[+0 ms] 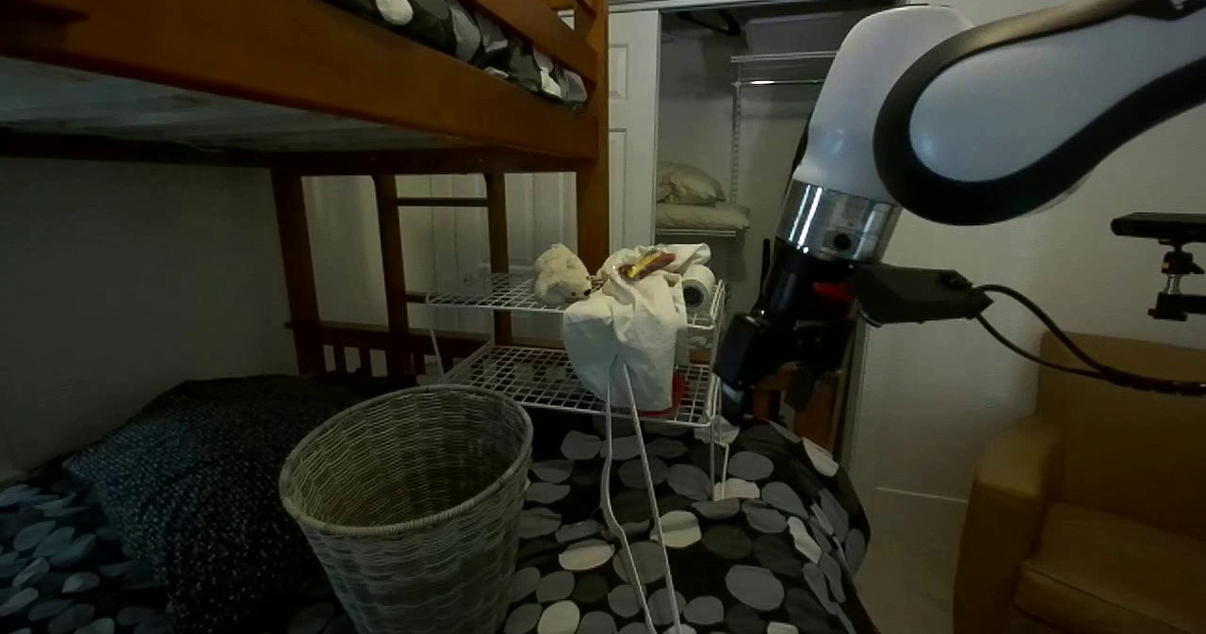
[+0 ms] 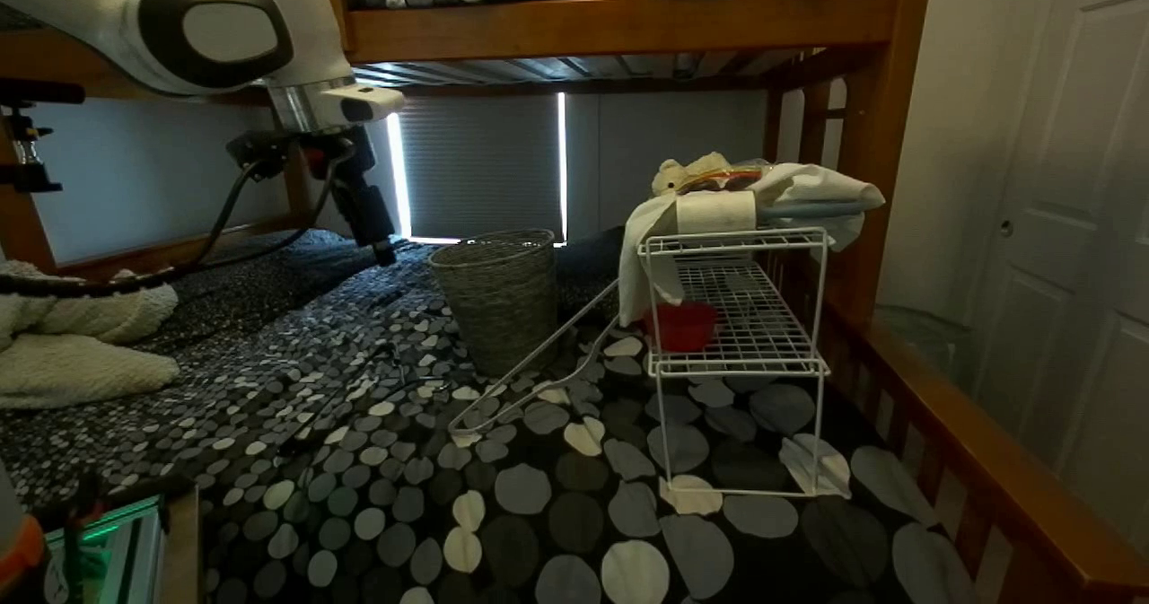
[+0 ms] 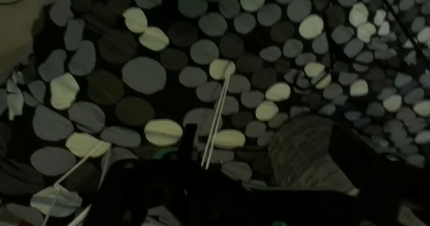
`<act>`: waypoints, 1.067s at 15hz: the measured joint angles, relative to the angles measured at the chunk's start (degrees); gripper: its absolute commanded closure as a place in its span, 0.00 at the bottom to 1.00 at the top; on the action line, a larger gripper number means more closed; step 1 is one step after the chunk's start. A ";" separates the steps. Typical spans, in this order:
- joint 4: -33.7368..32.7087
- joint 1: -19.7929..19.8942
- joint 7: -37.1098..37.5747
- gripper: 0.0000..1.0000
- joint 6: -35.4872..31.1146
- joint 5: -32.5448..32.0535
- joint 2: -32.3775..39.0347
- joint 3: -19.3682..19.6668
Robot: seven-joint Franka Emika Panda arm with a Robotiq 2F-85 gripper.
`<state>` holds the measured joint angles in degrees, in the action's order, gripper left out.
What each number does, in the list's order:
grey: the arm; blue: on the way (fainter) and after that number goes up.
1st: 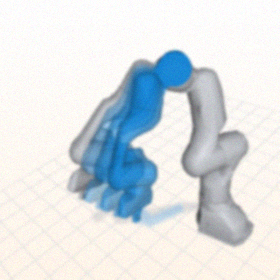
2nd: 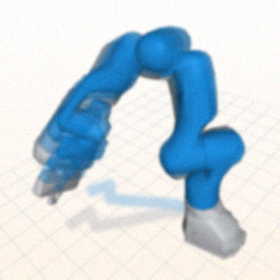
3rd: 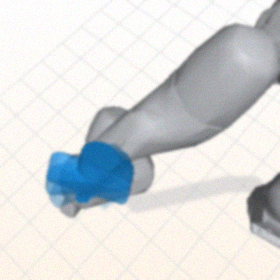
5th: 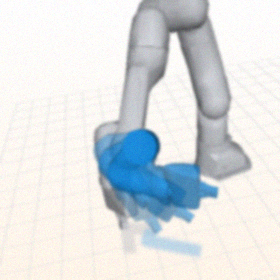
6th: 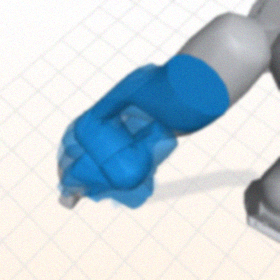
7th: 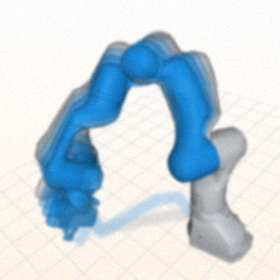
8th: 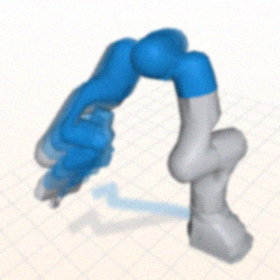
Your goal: Pick up the white coat hanger and put it in the gray basket
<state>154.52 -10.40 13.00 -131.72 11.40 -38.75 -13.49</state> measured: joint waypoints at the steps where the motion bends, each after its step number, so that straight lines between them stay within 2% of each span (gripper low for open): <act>1: -0.38 -0.03 -0.68 0.00 -4.97 1.26 1.57 0.97; 4: -1.87 -0.92 -3.66 0.00 -18.84 6.26 8.45 5.01; 7: -5.80 -3.69 -8.05 0.00 -26.83 12.11 17.90 9.90; 9: -9.85 -5.55 -11.40 0.00 -27.93 16.06 24.37 12.30; 12: -16.87 -5.43 -14.18 0.00 -27.91 19.57 33.47 13.09; 14: -21.71 -3.93 -14.20 0.00 -27.92 19.48 38.87 12.83; 16: -25.93 -1.75 -13.24 0.00 -27.94 16.80 43.53 12.48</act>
<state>128.59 -12.15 -0.24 -159.65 28.20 4.78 -1.01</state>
